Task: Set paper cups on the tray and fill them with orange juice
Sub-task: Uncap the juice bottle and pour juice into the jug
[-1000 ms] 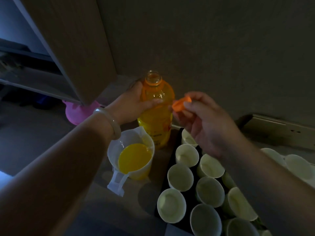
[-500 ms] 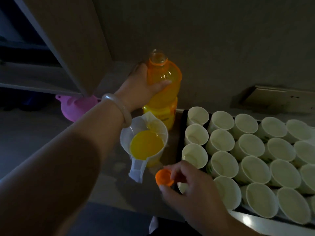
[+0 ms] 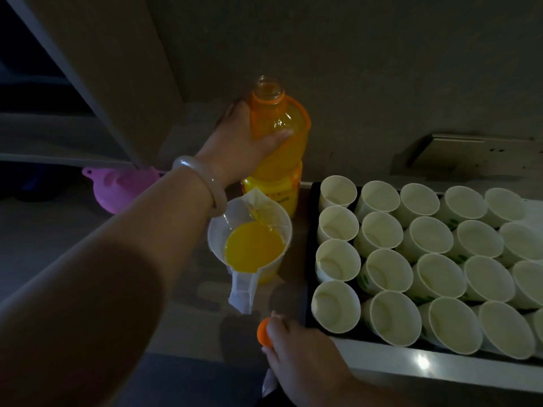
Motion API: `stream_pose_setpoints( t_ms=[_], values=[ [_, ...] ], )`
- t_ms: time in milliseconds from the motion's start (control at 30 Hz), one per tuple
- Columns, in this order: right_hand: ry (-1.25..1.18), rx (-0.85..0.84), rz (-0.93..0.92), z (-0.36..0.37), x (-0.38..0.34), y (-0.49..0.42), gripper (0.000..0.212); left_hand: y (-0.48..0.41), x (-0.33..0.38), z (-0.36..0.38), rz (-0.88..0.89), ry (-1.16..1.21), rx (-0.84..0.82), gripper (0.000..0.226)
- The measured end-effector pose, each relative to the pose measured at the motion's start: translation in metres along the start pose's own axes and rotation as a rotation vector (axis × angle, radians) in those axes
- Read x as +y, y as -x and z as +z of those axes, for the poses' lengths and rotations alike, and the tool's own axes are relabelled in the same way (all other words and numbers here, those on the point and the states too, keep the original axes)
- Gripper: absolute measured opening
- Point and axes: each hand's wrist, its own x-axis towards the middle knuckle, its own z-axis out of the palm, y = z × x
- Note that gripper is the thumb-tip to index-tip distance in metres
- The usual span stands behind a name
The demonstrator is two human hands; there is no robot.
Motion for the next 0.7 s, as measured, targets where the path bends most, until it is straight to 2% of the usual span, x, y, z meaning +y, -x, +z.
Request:
stream_pose_setpoints(
  t_ms=[33, 100, 167, 267, 433, 700],
  values=[
    [0.045, 0.069, -0.029, 0.010, 0.003, -0.003, 0.049, 0.000, 0.000, 0.000, 0.000, 0.000, 0.003, 0.078],
    [0.120, 0.137, -0.053, 0.022, 0.004, -0.006, 0.071, 0.001, 0.000, 0.001, 0.008, -0.010, 0.013, 0.077],
    [0.173, 0.180, -0.045, 0.030, 0.003, -0.011, 0.078, 0.002, 0.001, 0.000, 0.021, -0.018, 0.017, 0.074],
    [0.216, 0.218, -0.002, 0.032, 0.001, -0.014, 0.077, 0.003, 0.000, -0.001, 0.030, -0.005, 0.003, 0.073],
    [0.204, 0.196, 0.059, 0.040, 0.007, -0.017, 0.057, 0.002, -0.001, -0.001, 0.043, 0.008, -0.004, 0.073],
    [0.177, 0.270, 0.064, 0.052, 0.012, -0.007, 0.065, 0.000, -0.003, -0.001, 0.051, 0.007, -0.005, 0.077]
  ],
)
